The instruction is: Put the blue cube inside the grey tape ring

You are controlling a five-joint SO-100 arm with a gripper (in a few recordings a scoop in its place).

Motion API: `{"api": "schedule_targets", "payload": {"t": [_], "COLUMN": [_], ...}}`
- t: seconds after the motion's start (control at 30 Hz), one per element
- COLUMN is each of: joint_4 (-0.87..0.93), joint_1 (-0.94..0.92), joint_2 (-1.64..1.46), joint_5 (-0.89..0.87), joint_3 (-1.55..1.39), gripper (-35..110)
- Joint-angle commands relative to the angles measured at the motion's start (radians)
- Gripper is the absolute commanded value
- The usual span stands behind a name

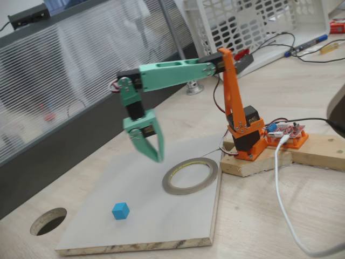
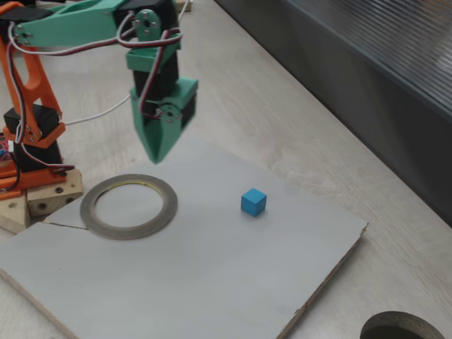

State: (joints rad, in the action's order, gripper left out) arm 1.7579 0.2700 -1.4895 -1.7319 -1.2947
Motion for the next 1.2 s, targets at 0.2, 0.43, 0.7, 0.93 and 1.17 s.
{"api": "schedule_targets", "payload": {"t": [0.2,0.43,0.7,0.93,1.17], "joint_4": [0.009,0.009,0.009,0.009,0.009], "joint_1": [0.012,0.014,0.112,0.114,0.110], "joint_2": [0.456,0.514,0.515,0.515,0.515], "joint_5": [-0.006,-0.006,-0.009,-0.005,0.000], "joint_3": [0.607,0.663,0.666,0.663,0.663], "gripper": [3,3,3,3,22]}}
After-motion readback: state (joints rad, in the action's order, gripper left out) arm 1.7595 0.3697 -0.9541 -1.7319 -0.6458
